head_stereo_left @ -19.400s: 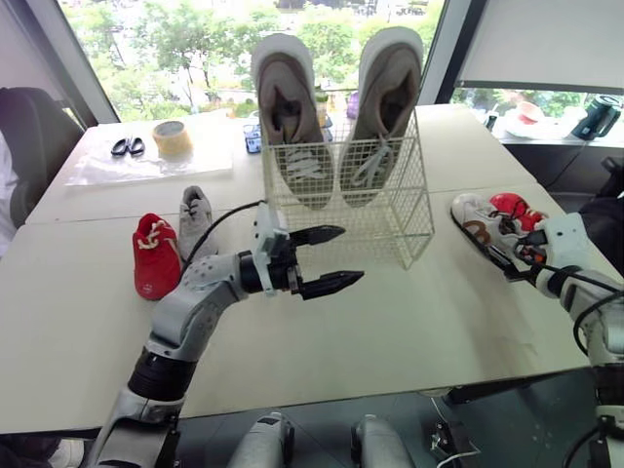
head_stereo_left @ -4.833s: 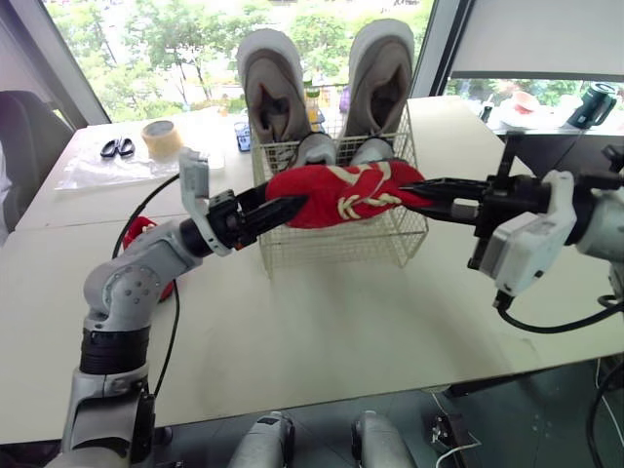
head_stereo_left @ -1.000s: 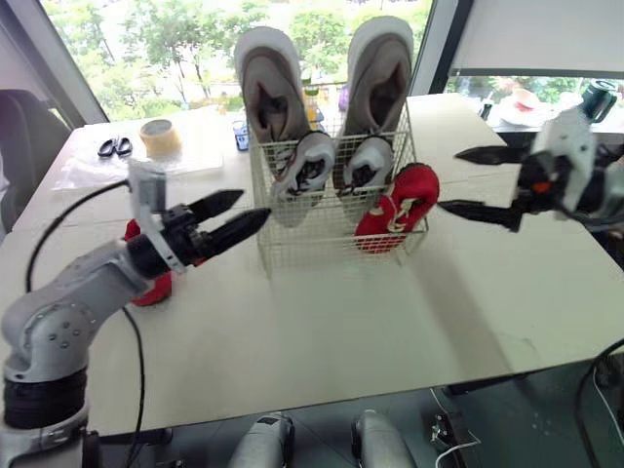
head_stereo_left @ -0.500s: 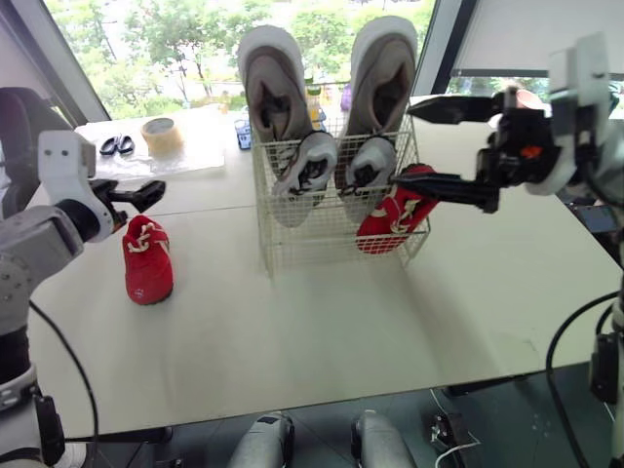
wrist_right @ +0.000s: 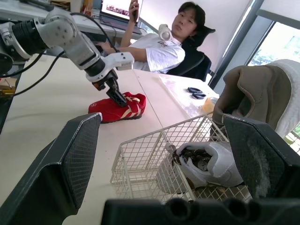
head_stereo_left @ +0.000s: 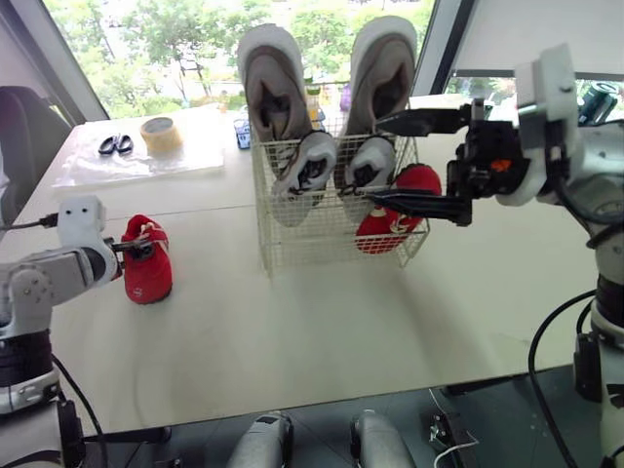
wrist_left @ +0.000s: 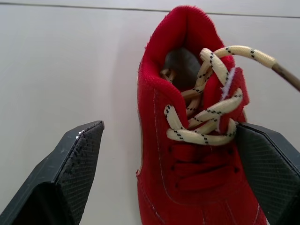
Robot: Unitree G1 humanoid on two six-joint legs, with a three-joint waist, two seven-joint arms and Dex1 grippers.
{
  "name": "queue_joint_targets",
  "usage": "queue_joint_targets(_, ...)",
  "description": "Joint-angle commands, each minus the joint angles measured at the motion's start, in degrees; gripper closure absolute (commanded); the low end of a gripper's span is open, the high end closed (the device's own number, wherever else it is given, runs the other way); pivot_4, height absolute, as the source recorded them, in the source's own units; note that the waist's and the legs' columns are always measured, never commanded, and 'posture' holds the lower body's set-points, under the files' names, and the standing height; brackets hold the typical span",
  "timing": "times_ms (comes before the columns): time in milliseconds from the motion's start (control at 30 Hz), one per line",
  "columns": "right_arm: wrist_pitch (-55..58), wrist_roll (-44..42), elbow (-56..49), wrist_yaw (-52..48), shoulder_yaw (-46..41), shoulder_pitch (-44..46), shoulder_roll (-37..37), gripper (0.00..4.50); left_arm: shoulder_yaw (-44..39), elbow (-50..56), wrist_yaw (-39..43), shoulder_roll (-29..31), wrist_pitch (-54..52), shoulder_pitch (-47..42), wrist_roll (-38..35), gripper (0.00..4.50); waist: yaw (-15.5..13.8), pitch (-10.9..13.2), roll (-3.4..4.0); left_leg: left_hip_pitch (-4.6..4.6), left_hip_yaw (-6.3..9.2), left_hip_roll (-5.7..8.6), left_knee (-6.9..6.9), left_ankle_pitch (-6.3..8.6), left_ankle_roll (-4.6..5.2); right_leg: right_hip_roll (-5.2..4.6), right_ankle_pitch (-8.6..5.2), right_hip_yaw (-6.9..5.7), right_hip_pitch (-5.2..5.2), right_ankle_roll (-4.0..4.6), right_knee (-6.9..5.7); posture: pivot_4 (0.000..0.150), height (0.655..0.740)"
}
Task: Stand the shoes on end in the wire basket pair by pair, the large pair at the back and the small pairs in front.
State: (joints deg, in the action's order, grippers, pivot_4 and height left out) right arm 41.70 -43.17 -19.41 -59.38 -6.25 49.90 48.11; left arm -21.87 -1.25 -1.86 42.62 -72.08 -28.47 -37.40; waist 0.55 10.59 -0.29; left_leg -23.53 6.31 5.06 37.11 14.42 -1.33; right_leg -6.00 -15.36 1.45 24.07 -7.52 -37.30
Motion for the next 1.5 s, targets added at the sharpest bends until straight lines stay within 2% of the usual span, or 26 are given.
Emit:
queue_joint_targets(33, 0.64, -1.49, -2.65, 1.77, -1.84, 0.08, 0.34, 0.04, 1.78, -5.16, 2.17, -0.95, 4.74, -2.45, 4.2, 0.0, -0.18, 0.0, 0.01, 0.0, 0.0, 0.0, 0.0, 0.0, 0.0, 0.0, 0.0, -0.01, 0.0, 0.0, -0.01, 0.15, 0.74)
queue_joint_targets(67, 0.8, -1.69, -2.94, 2.1, -1.87, -0.08, 0.34, 0.04, 2.42, -6.61, 2.87, -1.28, 5.77, -2.84, 5.19, 0.0, -0.22, -0.01, 0.01, 0.0, 0.01, 0.0, 0.01, 0.0, 0.0, 0.0, 0.0, -0.01, 0.0, 0.0, -0.03, 0.15, 0.74)
queue_joint_targets(167, 1.26, -2.22, -3.63, 2.94, -2.13, -0.74, 0.4, 0.0, 3.96, -11.5, 5.14, -2.46, 9.59, -4.59, 7.73, 0.83, -0.55, -0.04, 0.0, 0.01, 0.02, 0.0, 0.03, 0.0, 0.01, 0.0, 0.01, -0.02, -0.02, 0.02, -0.06, 0.15, 0.74)
queue_joint_targets(333, 1.95, -2.72, -5.06, 4.38, -2.3, -1.46, 0.52, 0.0, 5.01, -16.49, 8.23, -3.38, 13.58, -7.7, 10.15, 3.3, -1.22, -0.07, 0.02, 0.05, 0.03, -0.01, 0.04, 0.0, 0.05, 0.02, 0.06, -0.03, 0.0, 0.08, -0.18, 0.15, 0.74)
queue_joint_targets(433, 2.18, -2.83, -5.49, 4.99, -2.27, -1.73, 0.81, 0.0, 4.76, -16.3, 8.92, -4.14, 14.61, -8.93, 10.99, 4.47, -1.35, -0.07, 0.01, 0.05, 0.09, -0.01, 0.05, -0.02, 0.07, 0.03, 0.07, -0.06, -0.01, 0.1, -0.22, 0.15, 0.74)
queue_joint_targets(500, 2.42, -2.88, -5.59, 5.39, -2.35, -1.71, 0.97, 0.0, 2.94, -13.2, 10.32, -6.07, 18.93, -9.81, 9.96, 4.47, -1.38, -0.07, 0.0, 0.05, 0.09, 0.0, 0.05, -0.02, 0.08, 0.02, 0.07, -0.06, -0.02, 0.1, -0.22, 0.15, 0.74)
queue_joint_targets(567, 2.83, -2.97, -5.62, 5.99, -2.45, -1.67, 1.06, 0.0, 0.75, -5.78, 14.8, -9.56, 31.66, -10.66, 8.32, 4.47, -1.54, -0.01, -0.11, 0.02, 0.11, 0.0, 0.08, -0.03, 0.08, 0.01, 0.07, -0.08, -0.01, 0.1, -0.22, 0.15, 0.74)
queue_joint_targets(633, 3.24, -2.96, -5.58, 6.56, -2.33, -1.77, 0.98, 0.0, -0.84, 1.78, 16.5, -13.14, 35.94, -11.96, 5.25, 4.47, -1.42, 0.02, -0.57, -0.28, 0.21, -0.01, 0.2, -0.18, -0.18, -0.01, 0.1, -0.19, 0.18, 0.14, -0.2, 0.15, 0.74)
queue_joint_targets(733, 3.88, -3.2, -5.48, 6.98, -2.32, -2.25, 0.95, 0.0, -0.94, 9.92, 17.68, -17.29, 41.1, -12.39, 2.92, 4.47, -1.09, 0.0, -0.64, -0.88, 0.23, -0.02, 0.46, -0.2, -0.22, -0.01, 0.18, -0.25, 0.6, 0.1, -0.09, 0.15, 0.74)
queue_joint_targets(967, 4.08, -2.36, -5.14, 7.13, -2.02, -3.95, 1.76, 0.0, 3.01, 26.92, 20.11, -23.72, 44.99, -8.85, -4.58, 4.47, 0.16, -0.04, -0.58, -0.82, 0.01, -0.04, 0.38, -0.14, -0.1, 0.02, 0.18, -0.14, 0.6, 0.08, 0.01, 0.15, 0.74)
queue_joint_targets(1167, 4.65, -2.24, -4.41, 7.42, -1.2, -2.63, 1.63, 0.0, 13.49, 27.76, 22.82, -25.19, 56.87, -2.55, 9.38, 4.47, -0.05, -0.04, -0.57, -0.77, 0.02, -0.03, 0.58, -0.11, -0.05, 0.05, 0.19, -0.15, 0.47, 0.08, -0.04, 0.15, 0.74)
queue_joint_targets(1267, 5.12, -2.29, -4.41, 7.33, -1.01, -2.32, 1.91, 0.0, 17.32, 23.22, 22.48, -27.14, 66.88, -1.16, 17.98, 4.47, -0.38, -0.04, -0.58, -0.78, 0.04, -0.03, 0.67, -0.08, 0.01, 0.07, 0.2, -0.18, 0.42, 0.05, -0.03, 0.15, 0.74)
queue_joint_targets(1500, 7.19, -3.48, -4.97, 7.09, -2.01, -1.73, 3.67, 0.0, 23.68, 10.79, 22.07, -35.33, 88.61, 1.43, 28.17, 4.47, -1.47, -0.04, -0.58, -0.8, -0.01, -0.01, 0.82, -0.03, 0.09, 0.04, 0.24, -0.15, 0.38, -0.01, -0.01, 0.15, 0.74)
